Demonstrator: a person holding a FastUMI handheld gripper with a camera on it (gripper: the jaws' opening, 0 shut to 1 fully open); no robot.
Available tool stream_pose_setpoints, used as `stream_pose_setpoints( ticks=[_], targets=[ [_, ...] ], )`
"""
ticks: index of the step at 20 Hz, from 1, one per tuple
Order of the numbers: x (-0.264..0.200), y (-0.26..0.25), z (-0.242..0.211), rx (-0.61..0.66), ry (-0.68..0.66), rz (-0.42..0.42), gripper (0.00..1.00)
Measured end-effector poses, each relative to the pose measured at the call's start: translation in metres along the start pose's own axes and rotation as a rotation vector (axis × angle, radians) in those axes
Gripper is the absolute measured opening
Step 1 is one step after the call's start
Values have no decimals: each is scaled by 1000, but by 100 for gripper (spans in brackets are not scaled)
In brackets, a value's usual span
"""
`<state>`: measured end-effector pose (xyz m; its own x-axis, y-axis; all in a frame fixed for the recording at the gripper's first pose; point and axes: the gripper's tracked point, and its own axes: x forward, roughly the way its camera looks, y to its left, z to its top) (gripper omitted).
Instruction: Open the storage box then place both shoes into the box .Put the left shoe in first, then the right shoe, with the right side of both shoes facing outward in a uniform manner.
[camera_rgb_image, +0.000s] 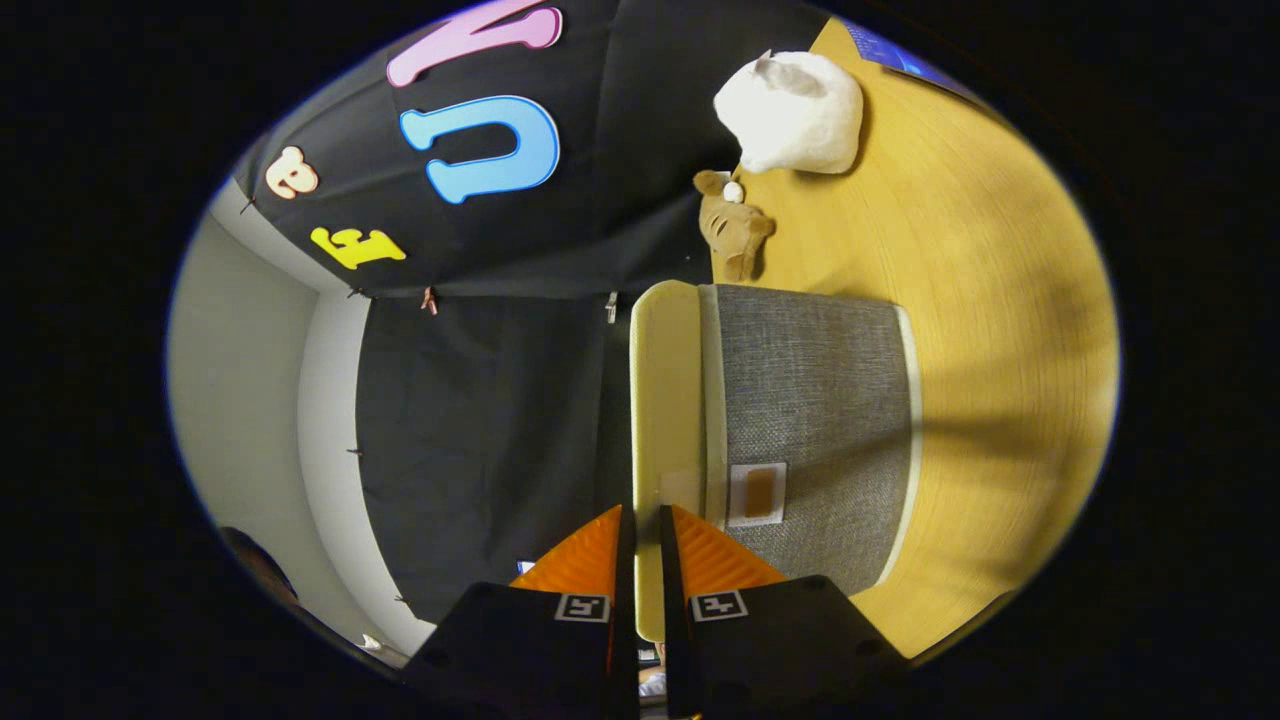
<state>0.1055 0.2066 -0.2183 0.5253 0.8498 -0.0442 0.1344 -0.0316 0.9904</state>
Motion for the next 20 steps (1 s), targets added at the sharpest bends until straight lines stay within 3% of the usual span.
stream_pose_setpoints(
  ticks=[1,2,12,20],
  targets=[
    [-4,-16,7,-24,-15,-74,10],
    [-1,-13,4,-24,-13,-60,5],
    [16,90,-5,-172,-26,28,5],
    [112,187,-41,-339,25,51,5]
  ],
)
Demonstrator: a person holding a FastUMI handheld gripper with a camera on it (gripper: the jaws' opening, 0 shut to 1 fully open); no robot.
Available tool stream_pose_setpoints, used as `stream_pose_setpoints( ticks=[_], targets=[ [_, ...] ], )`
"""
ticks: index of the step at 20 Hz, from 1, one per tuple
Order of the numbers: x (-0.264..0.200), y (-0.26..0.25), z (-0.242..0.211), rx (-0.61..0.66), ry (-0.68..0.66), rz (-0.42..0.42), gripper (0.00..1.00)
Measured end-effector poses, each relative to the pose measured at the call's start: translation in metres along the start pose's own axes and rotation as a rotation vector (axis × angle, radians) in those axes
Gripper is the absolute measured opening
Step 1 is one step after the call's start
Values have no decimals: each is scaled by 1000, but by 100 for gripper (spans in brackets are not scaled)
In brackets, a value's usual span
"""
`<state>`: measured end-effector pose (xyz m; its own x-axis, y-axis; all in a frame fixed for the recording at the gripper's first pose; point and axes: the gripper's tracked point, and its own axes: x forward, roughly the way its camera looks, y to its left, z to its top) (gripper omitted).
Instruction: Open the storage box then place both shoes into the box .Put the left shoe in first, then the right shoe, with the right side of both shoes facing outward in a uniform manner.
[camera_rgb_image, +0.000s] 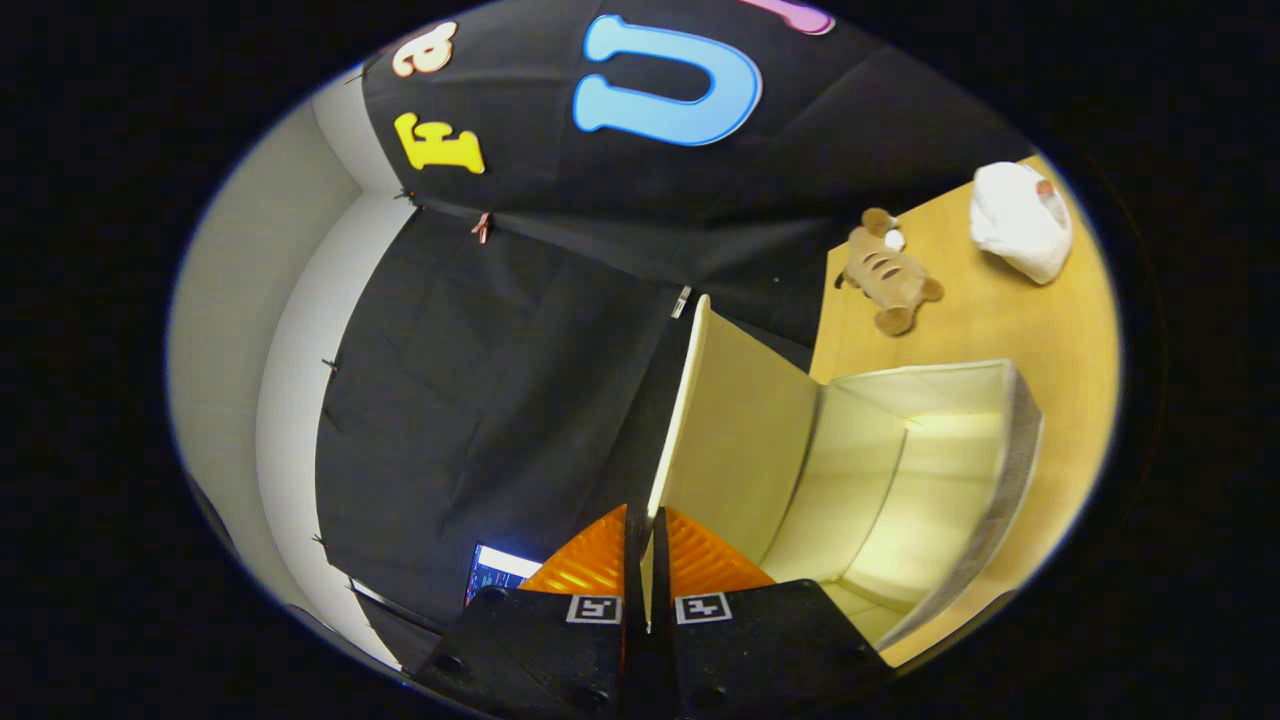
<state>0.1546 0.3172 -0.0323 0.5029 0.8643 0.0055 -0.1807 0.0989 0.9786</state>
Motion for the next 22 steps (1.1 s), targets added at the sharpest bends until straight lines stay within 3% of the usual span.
stream_pose_setpoints(
  ticks=[6,8,9,11,12,13,14,15,18,22],
  targets=[
    [79,18,-28,-90,25,21,5],
    [98,12,-38,-123,32,5,11],
    [104,7,-43,-144,35,-11,18],
    [113,0,-52,-186,43,-39,55],
    [113,-3,-54,-207,47,-56,59],
    [113,-5,-56,-223,49,-64,75],
    [113,-5,-57,-233,51,-69,80],
    [111,-4,-56,-240,45,-70,85],
    [98,9,-48,-280,2,-65,86],
    [59,30,-39,-422,-63,-65,89]
  ],
)
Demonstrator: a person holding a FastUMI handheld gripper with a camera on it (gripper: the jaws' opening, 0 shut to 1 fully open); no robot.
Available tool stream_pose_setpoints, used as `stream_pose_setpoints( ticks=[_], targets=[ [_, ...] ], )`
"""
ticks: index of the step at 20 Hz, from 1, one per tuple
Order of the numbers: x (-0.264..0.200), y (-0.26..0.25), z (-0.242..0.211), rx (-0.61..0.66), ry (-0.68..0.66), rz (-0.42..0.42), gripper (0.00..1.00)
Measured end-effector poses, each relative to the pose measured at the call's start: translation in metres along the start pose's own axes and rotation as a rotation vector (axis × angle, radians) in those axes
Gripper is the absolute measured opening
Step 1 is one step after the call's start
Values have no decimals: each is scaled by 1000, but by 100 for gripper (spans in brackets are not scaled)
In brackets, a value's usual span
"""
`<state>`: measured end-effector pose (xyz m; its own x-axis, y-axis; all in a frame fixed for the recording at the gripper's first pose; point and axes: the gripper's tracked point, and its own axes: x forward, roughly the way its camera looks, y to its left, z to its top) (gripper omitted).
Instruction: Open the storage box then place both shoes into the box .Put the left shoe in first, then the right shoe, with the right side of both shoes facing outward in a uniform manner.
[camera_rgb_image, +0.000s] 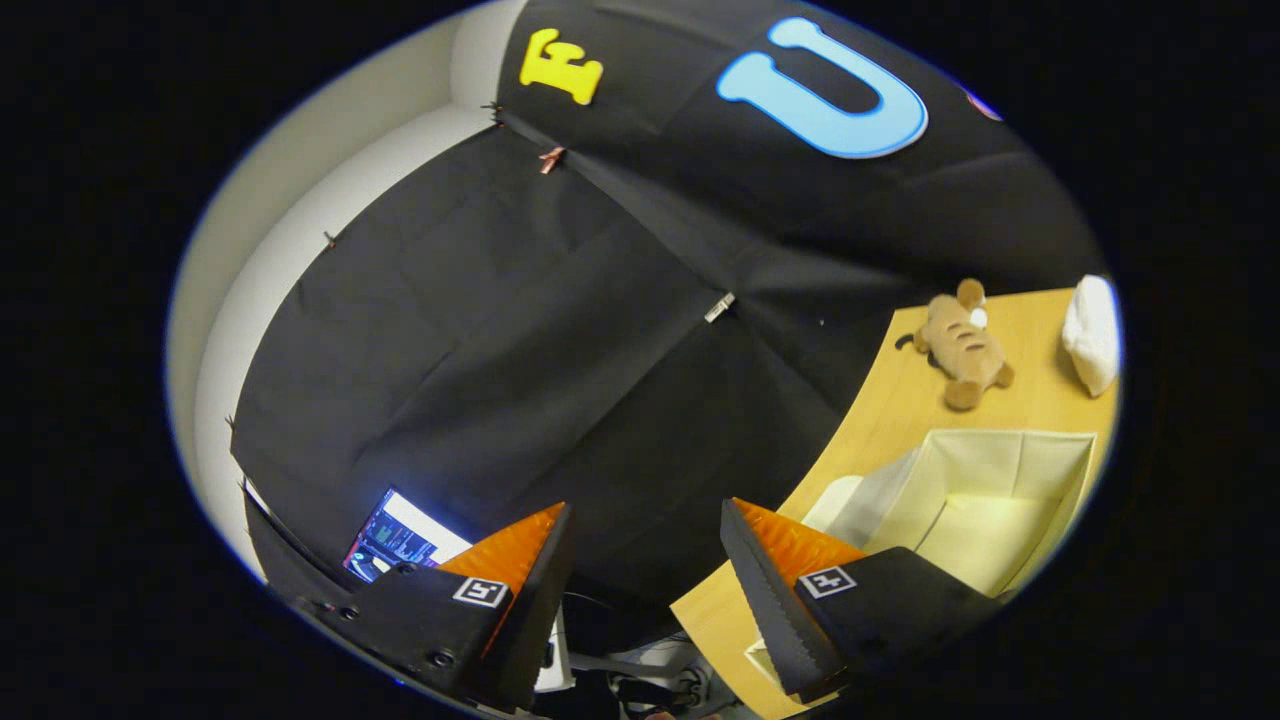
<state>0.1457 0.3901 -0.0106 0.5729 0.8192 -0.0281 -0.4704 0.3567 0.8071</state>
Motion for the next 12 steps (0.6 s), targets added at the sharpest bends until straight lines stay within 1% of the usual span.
stream_pose_setpoints(
  ticks=[2,5,9,10,12],
  targets=[
    [-26,-2,4,-95,-21,-43,89],
    [-77,-13,16,-215,-56,-135,89],
    [-159,-39,31,-298,-139,-296,89],
    [-183,-46,31,-322,-159,-331,90],
    [-227,-68,26,-371,-168,-430,89]
  ],
)
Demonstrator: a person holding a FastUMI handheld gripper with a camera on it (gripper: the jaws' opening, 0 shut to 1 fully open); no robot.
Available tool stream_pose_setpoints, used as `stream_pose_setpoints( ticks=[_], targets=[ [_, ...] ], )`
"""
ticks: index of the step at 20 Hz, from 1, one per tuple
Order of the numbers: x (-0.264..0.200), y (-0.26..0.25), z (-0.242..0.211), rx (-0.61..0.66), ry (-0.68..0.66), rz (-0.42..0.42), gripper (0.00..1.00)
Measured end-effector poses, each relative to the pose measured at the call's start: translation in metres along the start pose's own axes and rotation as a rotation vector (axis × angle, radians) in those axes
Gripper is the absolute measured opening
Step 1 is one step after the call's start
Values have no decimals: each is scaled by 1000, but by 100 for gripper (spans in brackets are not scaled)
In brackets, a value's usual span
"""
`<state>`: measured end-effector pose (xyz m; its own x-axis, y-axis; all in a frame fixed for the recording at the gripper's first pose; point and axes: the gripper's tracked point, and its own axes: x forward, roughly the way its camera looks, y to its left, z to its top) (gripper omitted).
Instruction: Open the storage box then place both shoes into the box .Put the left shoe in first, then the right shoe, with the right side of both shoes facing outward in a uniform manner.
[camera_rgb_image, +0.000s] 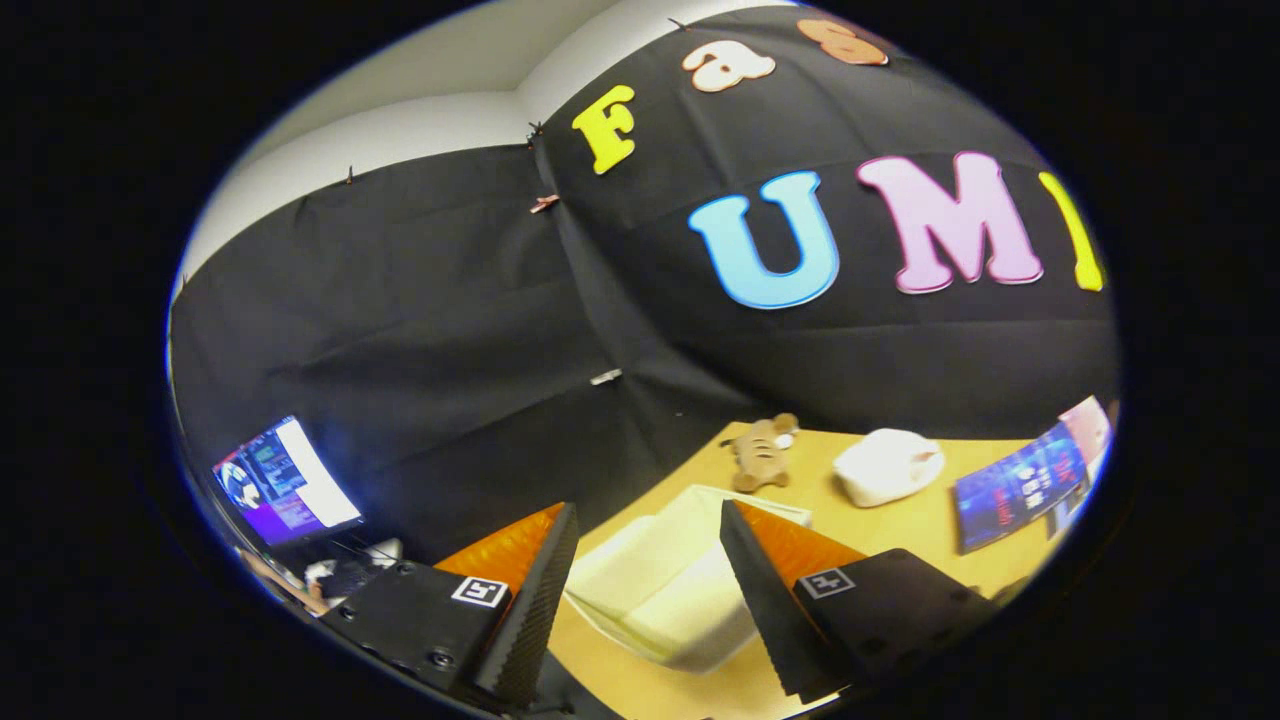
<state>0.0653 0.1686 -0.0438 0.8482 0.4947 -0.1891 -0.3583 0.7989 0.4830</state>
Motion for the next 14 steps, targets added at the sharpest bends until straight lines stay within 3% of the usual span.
stream_pose_setpoints(
  ticks=[4,8,14],
  targets=[
    [-60,-71,-28,-70,40,-210,90],
    [-110,-162,-93,-132,175,-437,90],
    [-128,-234,-192,-77,366,-561,88]
  ],
)
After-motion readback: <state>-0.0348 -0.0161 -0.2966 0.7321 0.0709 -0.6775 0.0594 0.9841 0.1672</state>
